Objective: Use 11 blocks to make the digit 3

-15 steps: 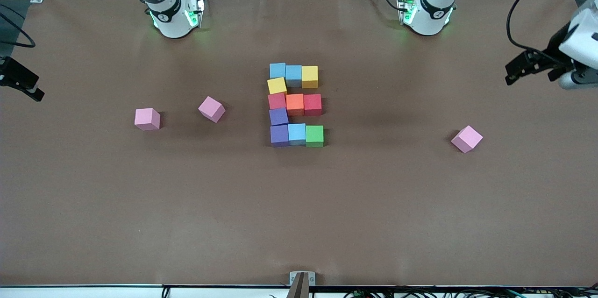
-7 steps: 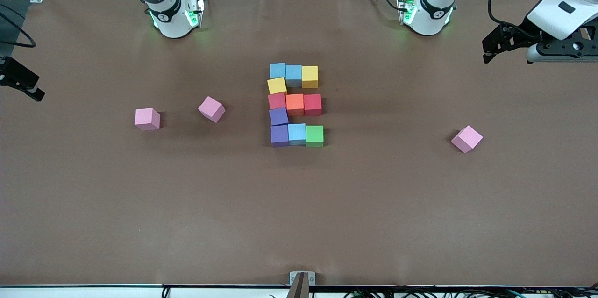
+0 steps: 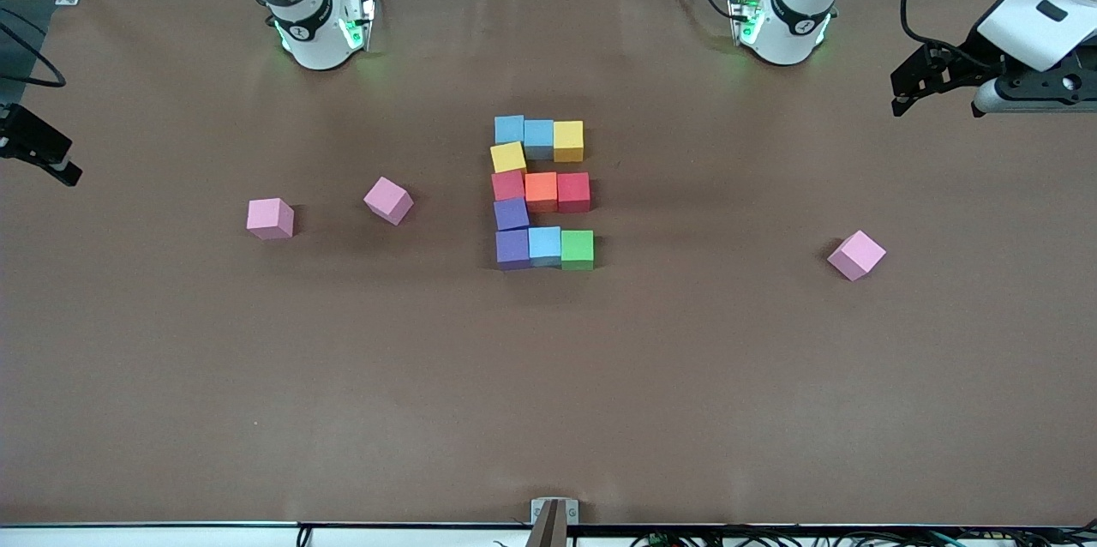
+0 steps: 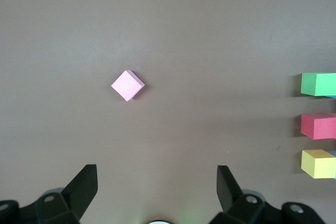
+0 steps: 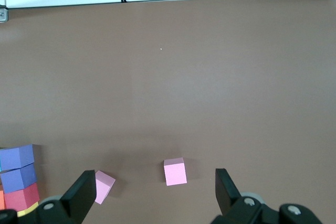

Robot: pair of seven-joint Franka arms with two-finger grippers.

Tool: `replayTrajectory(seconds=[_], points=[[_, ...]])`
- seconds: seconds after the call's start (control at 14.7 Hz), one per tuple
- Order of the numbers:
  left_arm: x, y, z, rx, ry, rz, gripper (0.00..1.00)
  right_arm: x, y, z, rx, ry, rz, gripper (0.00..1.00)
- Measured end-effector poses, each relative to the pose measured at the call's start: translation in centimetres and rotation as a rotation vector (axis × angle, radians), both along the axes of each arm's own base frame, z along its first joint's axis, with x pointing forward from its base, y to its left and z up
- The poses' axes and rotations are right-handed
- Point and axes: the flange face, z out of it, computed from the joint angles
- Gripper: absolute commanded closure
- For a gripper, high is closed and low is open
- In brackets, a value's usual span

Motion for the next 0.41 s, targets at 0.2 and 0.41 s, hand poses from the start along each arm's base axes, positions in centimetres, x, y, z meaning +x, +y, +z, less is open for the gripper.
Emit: replayTrajectory(seconds=[0.2, 0.41], points=[[0.9, 0.0, 0.6, -0.004, -0.015, 0.001, 0.00, 0.0, 0.0, 0.0, 0.000, 0.000, 0.000, 0.00], [1.8, -0.1, 0.4, -0.006, -0.013, 0.000, 0.00, 0.0, 0.0, 0.0, 0.000, 0.000, 0.000, 0.00]])
